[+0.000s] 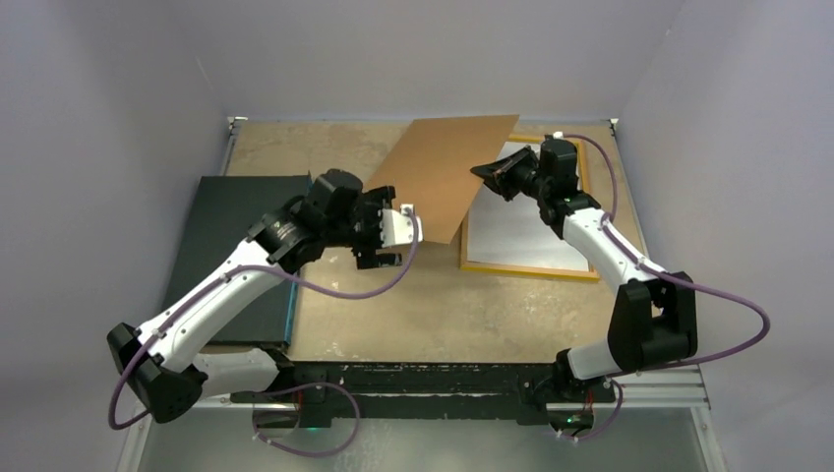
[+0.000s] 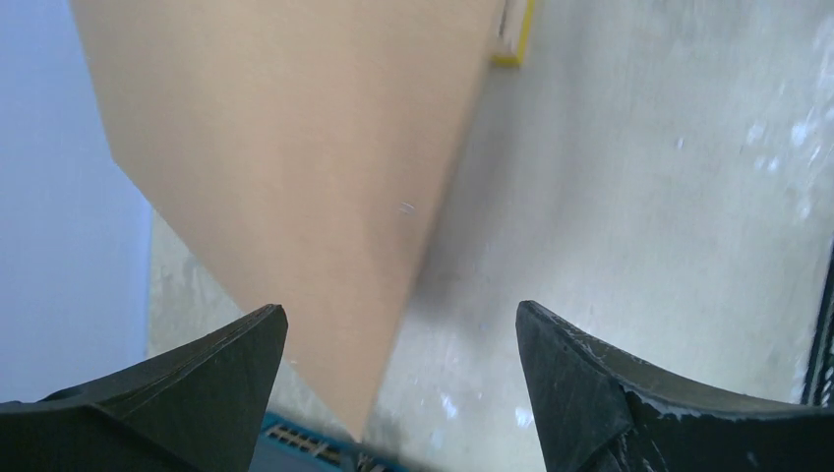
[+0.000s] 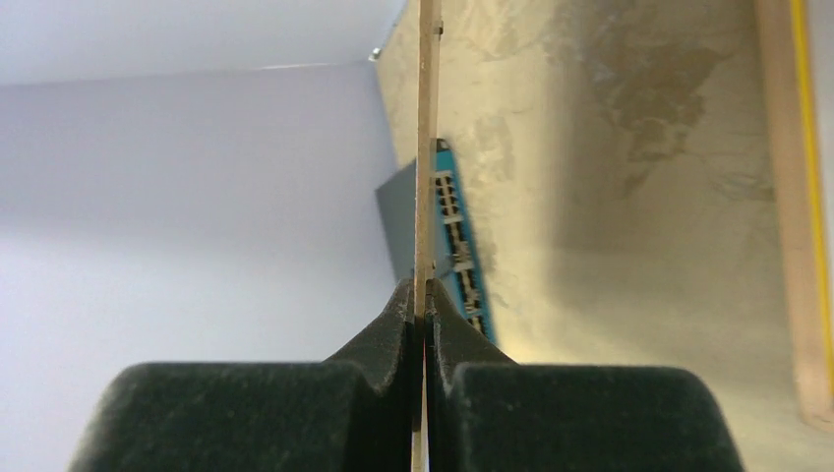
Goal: Put the photo into the frame
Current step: Turn over the photo frame item at the center of the board.
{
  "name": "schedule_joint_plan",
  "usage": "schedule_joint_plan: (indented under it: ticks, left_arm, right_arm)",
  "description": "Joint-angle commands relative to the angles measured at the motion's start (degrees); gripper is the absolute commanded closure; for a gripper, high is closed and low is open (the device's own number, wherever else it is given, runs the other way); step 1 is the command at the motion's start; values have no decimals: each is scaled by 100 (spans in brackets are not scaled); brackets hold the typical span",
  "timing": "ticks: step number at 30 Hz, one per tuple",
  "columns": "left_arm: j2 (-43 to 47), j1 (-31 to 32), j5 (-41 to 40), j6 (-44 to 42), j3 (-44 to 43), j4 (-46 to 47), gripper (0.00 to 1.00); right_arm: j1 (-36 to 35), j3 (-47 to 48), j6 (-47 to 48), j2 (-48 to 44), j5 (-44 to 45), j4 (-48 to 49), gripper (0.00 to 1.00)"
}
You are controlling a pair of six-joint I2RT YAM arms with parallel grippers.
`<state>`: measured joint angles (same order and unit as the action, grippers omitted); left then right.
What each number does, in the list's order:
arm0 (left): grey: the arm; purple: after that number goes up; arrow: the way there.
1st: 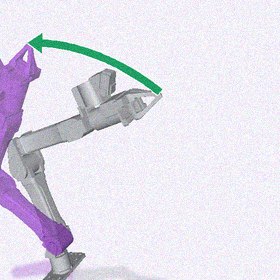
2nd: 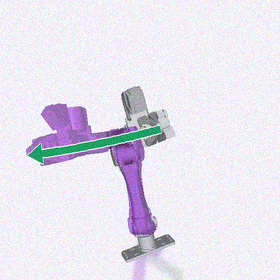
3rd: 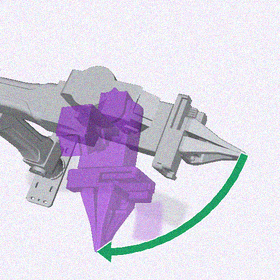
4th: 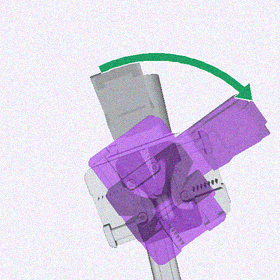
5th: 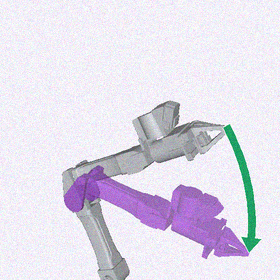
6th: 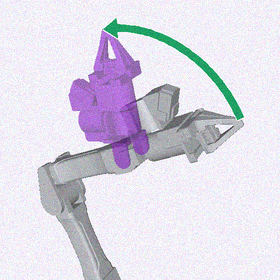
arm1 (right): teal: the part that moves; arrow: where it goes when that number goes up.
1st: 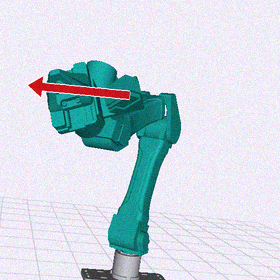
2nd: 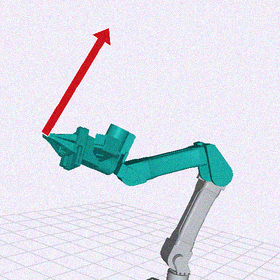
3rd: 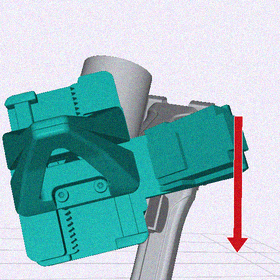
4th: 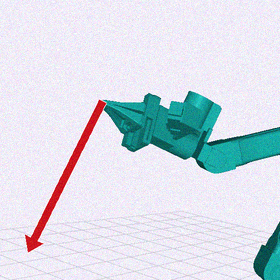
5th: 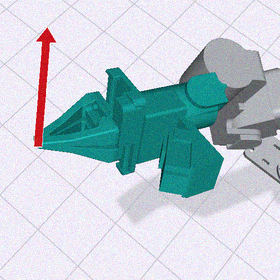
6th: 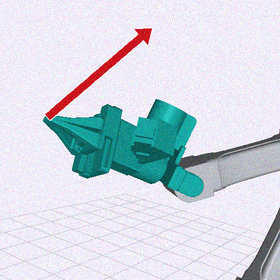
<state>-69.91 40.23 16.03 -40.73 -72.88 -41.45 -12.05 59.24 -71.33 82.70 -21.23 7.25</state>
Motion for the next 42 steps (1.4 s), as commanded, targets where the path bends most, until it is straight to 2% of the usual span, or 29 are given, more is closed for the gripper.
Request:
schedule_joint_plan:
  ticks: [1,5,9,11,14,17,20,22,23,26,28,29,32,35,37,39,42]
  left_arm:
    - [491,422,-1110,-975,780,401,14]
    - [746,745,-1863,-1255,1115,1374,18]
    - [890,914,-2275,-1789,1493,2303,23]
    - [933,941,-2566,-2103,1730,2681,28]
    - [996,936,-3153,-2482,2102,3563,43]
    - [1129,939,-3186,-2612,2220,3790,62]
    - [1210,938,-3097,-2716,2241,3916,96]
    - [1188,942,-3115,-2688,2109,3879,100]
    - [1175,943,-3129,-2674,2024,3839,100]
    - [1212,937,-3168,-2637,1865,3898,100]
    - [1248,936,-3228,-2709,1841,4037,100]
    - [1263,941,-3265,-2751,1840,4059,100]
    - [1325,942,-3204,-2897,1817,4058,100]
    - [1378,935,-3024,-2932,1633,3825,100]
    - [1440,942,-2867,-2961,1504,3577,100]
    - [1503,935,-2746,-3043,1441,3308,100]
    - [1563,935,-2647,-3131,1352,2992,100]
  right_arm:
    - [-101,432,-1056,-131,-69,882,100]
    - [-232,617,-1217,-58,-82,870,100]
    - [-267,678,-1289,-103,-122,860,100]
    - [-267,657,-1279,-169,-183,854,100]
    - [-263,562,-1270,-300,-284,857,100]
    - [-265,503,-1242,-365,-342,837,100]
    - [-271,494,-944,-316,-666,694,100]
    - [-268,510,-542,-250,-1130,597,99]
    - [-264,529,-329,-231,-1359,474,92]
    - [-224,741,753,-269,-1633,-117,46]
    - [-206,847,1654,-316,-1779,-687,27]
    - [-196,833,2008,-359,-1927,-840,22]
    - [-142,880,3202,-509,-2303,-1306,13]
    - [-135,1123,4884,-719,-2464,-2119,9]
    - [-147,1198,5700,-973,-2131,-2511,8]
    - [-151,1039,6237,-1311,-1459,-2420,7]
    - [-176,357,7175,-1856,-1158,-1804,8]
